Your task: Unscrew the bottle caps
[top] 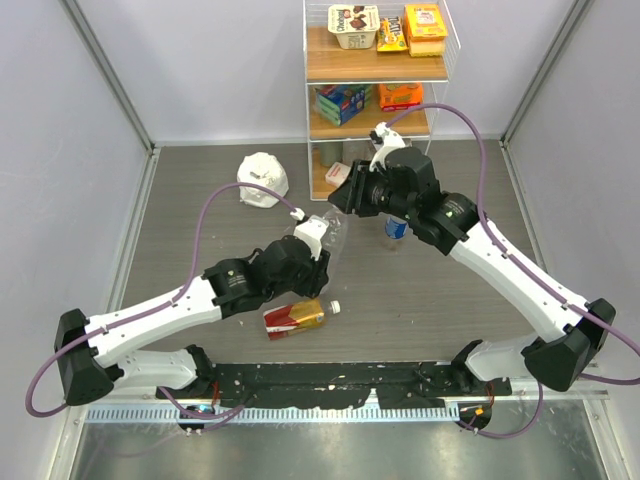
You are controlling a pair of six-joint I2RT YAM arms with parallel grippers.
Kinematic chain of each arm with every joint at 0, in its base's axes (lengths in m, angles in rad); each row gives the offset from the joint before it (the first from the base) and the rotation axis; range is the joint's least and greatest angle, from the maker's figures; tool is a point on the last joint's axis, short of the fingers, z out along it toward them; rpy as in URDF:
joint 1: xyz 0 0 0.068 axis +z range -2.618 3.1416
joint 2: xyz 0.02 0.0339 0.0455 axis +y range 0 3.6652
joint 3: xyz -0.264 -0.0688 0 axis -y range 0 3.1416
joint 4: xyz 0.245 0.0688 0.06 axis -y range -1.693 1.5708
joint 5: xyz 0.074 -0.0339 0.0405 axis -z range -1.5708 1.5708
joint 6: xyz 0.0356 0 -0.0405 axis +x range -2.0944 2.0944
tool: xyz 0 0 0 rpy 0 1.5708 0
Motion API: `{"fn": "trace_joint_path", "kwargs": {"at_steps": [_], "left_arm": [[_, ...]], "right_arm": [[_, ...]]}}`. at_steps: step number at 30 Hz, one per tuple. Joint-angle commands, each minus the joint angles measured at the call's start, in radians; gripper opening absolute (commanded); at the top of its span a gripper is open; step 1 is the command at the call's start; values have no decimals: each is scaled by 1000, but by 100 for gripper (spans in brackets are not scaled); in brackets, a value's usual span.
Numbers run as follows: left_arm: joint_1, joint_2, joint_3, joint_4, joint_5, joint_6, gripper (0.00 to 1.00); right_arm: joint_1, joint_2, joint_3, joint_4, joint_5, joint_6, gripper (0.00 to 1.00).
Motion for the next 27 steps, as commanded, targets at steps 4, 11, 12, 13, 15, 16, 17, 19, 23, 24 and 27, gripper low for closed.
{"fn": "trace_joint_path", "kwargs": {"at_steps": [4,11,12,13,15,16,17,19,23,24,27], "left_arm": [[-2,-19,44,20,-14,-4,8],[-2,-54,25,74,72,13,7],[-3,-65,21,89,92,13,7],[-2,-76,12,103,112,14,7],[-2,-102,-4,140,149,16,7],[-2,-117,-16,155,166,14,7],[-3,-125,-25,175,187,19,7],[-2,-143,-31,200,235,30,7],[-3,-152,-28,227,345,47,6],[-3,-154,-28,232,370,50,6],[-2,-157,-34,253,440,60,5]], "right_arm": [[3,-51,-31,95,10,-34,2],[-3,-150,-116,218,-121,-137,1],[-4,-175,-136,233,-158,-145,1],[-7,-186,-149,262,-178,-157,2],[-16,-212,-170,296,-247,-177,1],[-26,-227,-179,310,-294,-184,1],[-32,-230,-183,315,-327,-197,1],[-53,-241,-195,338,-416,-201,1],[-116,-247,-238,439,-652,-165,1],[-131,-252,-253,500,-721,-154,1],[-151,-256,-284,614,-845,-79,1]]}}
